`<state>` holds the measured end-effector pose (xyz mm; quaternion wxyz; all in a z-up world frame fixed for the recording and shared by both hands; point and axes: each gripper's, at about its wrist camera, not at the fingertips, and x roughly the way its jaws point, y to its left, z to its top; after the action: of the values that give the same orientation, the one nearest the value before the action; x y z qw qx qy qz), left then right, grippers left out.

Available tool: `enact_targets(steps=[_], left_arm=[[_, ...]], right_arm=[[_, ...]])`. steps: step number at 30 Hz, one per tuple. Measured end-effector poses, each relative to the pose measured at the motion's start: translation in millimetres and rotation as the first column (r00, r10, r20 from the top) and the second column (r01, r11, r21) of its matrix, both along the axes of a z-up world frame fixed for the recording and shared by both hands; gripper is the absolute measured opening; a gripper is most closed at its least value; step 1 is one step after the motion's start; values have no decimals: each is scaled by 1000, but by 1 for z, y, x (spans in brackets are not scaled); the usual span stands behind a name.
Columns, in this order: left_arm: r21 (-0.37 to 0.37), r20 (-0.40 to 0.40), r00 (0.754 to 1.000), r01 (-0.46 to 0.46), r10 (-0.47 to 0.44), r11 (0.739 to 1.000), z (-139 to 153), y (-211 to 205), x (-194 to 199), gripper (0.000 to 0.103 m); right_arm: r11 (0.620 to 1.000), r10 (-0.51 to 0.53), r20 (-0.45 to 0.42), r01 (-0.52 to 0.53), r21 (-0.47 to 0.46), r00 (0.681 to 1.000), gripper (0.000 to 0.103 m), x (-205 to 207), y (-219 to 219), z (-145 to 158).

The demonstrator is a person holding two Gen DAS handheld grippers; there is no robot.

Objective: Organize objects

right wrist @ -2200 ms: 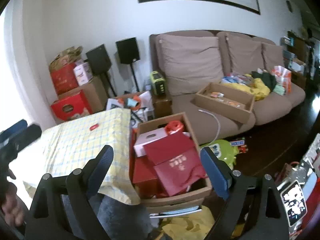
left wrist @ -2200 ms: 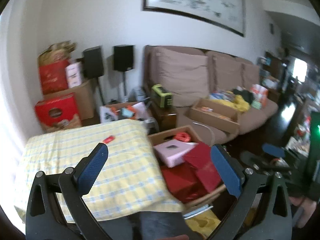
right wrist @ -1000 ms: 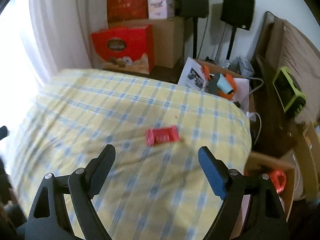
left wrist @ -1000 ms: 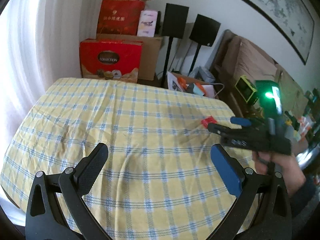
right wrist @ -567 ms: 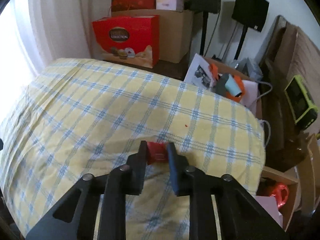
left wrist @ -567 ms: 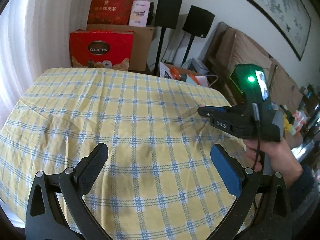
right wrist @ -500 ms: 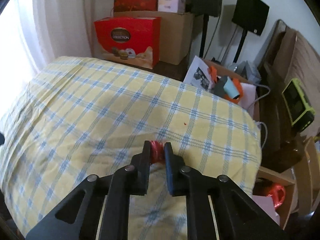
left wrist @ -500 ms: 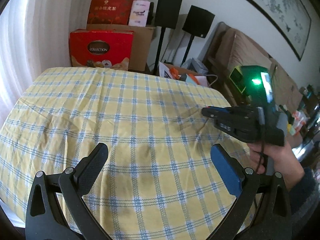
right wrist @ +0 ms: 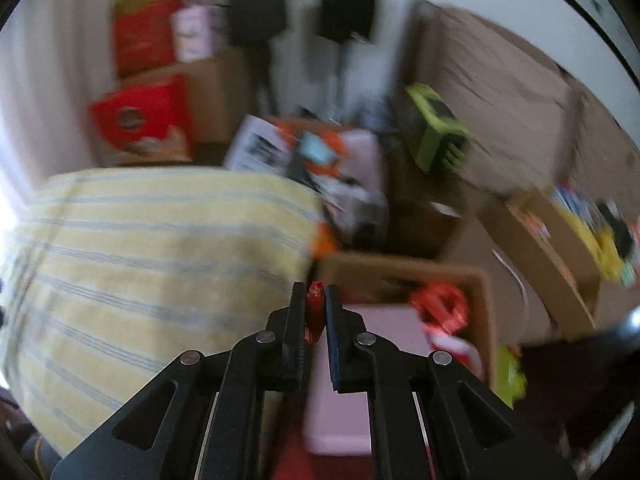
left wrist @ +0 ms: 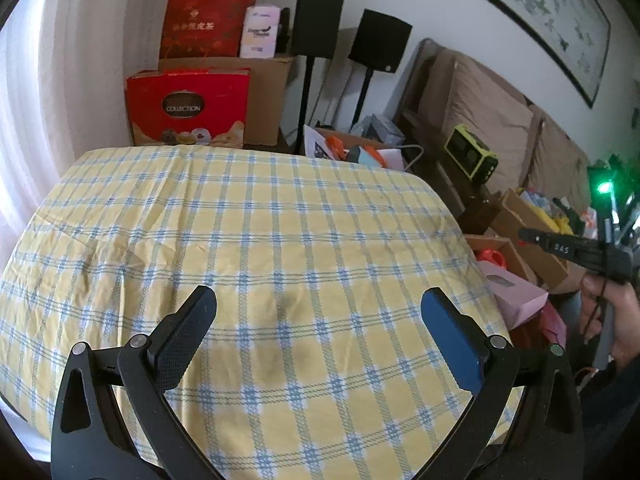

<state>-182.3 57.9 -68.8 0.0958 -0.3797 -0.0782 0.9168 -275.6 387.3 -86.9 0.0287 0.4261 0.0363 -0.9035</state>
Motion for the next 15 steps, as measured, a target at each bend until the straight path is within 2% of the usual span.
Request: enact_targets(steps=[5,8,10,12,15], left_arm=[[-23,-8,1000,18,-18,1000,8,11,6,102],[-47,-8,1000,22,-22,999,11,17,6,102],[-52,-12,1000,27,-27,998,14,21,8,102],[-65,-15,999,31,-32,997,16,26,10,102],[-85,-16,999,51,-52,995,19,39,13,102]], right_arm=[[993,-100,99,105,-49,990,12,-8,44,-28],[991,-128,157,134,-29,979,17,-12,53,-39],[984,-168,128,175,-41,977,44,-6,64,-37],[969,-227,77,232,-78,971,48,7,77,-28],[949,-284,39,286,-130,958,48,31,101,-12]])
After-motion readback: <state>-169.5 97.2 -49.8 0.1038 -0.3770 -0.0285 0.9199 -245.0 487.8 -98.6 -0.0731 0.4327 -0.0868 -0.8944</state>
